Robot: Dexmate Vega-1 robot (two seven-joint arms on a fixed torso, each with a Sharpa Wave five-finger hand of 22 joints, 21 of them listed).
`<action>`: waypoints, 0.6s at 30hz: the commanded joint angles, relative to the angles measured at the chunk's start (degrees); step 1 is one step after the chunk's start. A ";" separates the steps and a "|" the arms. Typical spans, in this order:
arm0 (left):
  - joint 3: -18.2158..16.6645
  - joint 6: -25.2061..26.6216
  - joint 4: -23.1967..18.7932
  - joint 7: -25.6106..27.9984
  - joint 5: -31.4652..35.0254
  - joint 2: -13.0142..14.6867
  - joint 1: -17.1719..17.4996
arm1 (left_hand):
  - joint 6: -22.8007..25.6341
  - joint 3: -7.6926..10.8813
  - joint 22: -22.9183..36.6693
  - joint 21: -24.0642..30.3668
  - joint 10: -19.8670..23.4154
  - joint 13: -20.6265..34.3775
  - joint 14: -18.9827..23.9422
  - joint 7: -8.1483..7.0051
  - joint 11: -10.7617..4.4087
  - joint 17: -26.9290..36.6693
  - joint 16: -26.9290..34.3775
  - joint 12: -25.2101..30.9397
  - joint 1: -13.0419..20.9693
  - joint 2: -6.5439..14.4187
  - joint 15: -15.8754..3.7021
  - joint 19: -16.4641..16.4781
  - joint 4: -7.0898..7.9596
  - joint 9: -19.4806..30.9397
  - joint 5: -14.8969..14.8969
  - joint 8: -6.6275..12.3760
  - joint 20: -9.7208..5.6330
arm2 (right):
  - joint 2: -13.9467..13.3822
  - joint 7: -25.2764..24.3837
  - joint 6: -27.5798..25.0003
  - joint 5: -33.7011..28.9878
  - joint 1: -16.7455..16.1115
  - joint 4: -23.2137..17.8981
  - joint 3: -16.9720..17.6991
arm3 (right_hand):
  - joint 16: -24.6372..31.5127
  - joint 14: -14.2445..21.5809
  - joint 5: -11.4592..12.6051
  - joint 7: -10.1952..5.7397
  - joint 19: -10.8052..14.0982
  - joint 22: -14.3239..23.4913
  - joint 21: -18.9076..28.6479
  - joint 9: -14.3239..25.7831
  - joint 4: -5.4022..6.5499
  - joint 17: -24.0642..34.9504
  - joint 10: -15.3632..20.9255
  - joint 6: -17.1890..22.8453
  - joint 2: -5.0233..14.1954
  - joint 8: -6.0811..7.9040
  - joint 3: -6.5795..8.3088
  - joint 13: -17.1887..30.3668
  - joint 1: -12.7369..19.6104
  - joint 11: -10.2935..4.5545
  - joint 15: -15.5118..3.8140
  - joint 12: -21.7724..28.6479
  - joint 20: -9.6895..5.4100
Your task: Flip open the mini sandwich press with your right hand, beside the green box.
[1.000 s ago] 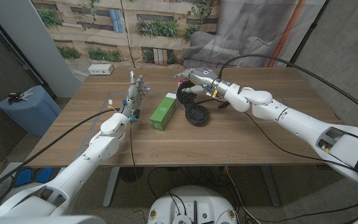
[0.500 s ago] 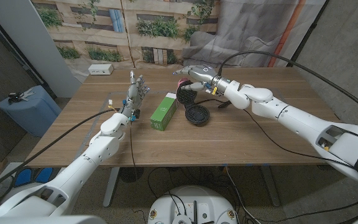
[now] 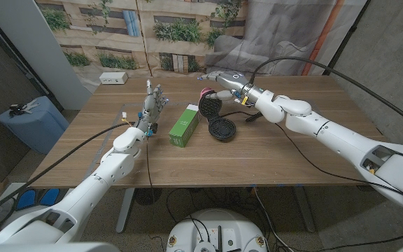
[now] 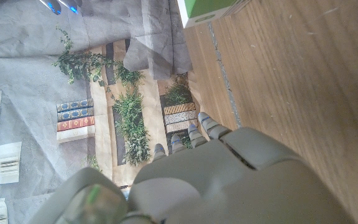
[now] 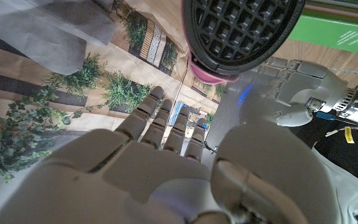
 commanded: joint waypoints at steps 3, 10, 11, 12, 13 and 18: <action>-0.01 -0.01 0.00 0.00 -0.01 0.00 0.00 | -2.01 -0.42 0.15 0.36 -0.28 0.13 -0.42 -0.46 0.14 0.19 0.17 0.40 -0.02 2.99 -2.16 0.18 0.04 0.26 0.25 0.27 -0.16 | -1.61 0.43 -1.09 5.53 -4.47 -2.97 4.19 | -0.51 -1.07 0.09 0.58 -0.71 0.19 -0.13 0.13 0.22 0.03 -1.46 -0.63 0.38 -0.22 -0.36 0.14 -0.97 -0.21 -2.09 -0.31 -0.36; -0.01 -0.01 0.00 0.00 0.00 0.01 0.00 | -2.00 -0.43 0.15 0.36 -0.27 0.14 -0.46 -0.46 -0.03 0.19 0.16 0.40 -0.02 2.99 -2.12 0.19 0.04 0.26 0.25 0.28 -0.18 | -2.67 -0.21 -1.61 8.16 -7.11 -4.44 6.54 | -0.63 -1.22 0.13 1.10 -0.71 0.18 0.00 0.08 0.36 -0.05 -2.06 -1.86 0.52 -0.62 -0.55 0.05 -1.36 -0.03 -2.05 -0.29 -0.55; -0.01 -0.01 0.00 0.00 -0.01 0.01 0.00 | -2.01 -0.43 0.15 0.36 -0.31 0.14 -0.47 -0.46 -0.03 0.19 0.16 0.38 -0.02 2.99 -2.14 0.19 0.04 0.26 0.25 0.27 -0.22 | -2.81 -0.31 -1.32 8.65 -7.37 -4.44 6.83 | -0.68 -1.32 0.14 1.09 -0.74 0.18 0.00 0.07 0.37 -0.06 -2.16 -1.93 0.53 -0.64 -0.57 0.04 -1.40 -0.03 -1.99 -0.31 -0.59; -0.01 -0.01 0.00 0.00 -0.01 0.01 0.00 | -2.01 -0.43 0.15 0.36 -0.30 0.14 -0.42 -0.46 0.05 0.19 0.17 0.39 -0.02 2.99 -2.13 0.19 0.04 0.26 0.25 0.27 -0.18 | -2.93 -0.17 -1.80 9.09 -7.83 -4.85 7.22 | -0.72 -1.41 0.14 1.08 -0.77 0.18 0.00 0.06 0.41 -0.07 -2.18 -1.96 0.56 -0.63 -0.61 0.03 -1.50 -0.01 -2.01 -0.28 -0.61; -0.01 -0.01 -0.01 0.00 -0.01 0.01 0.00 | -2.01 -0.43 0.15 0.35 -0.29 0.14 -0.44 -0.46 0.01 0.19 0.17 0.39 -0.02 2.99 -2.16 0.18 0.04 0.26 0.25 0.27 -0.20 | -3.07 -0.06 -1.89 9.45 -8.10 -5.03 7.48 | -0.76 -1.51 0.14 1.12 -0.78 0.18 0.01 0.06 0.44 -0.07 -2.20 -2.02 0.57 -0.64 -0.64 0.02 -1.57 -0.01 -2.00 -0.26 -0.69; -0.01 -0.01 -0.01 0.00 -0.01 0.00 0.00 | -2.05 -0.42 0.15 0.35 -0.40 0.14 -0.45 -0.46 -0.02 0.19 0.16 0.35 -0.02 2.99 -2.17 0.16 0.04 0.26 0.25 0.26 -0.19 | -3.42 -0.20 -3.75 11.53 -10.31 -6.40 9.22 | -0.79 -1.56 0.16 1.37 -0.68 0.19 0.11 0.02 0.67 -0.07 -2.47 -2.41 0.81 -0.71 -0.76 -0.03 -2.01 0.23 -2.11 -0.23 -1.05</action>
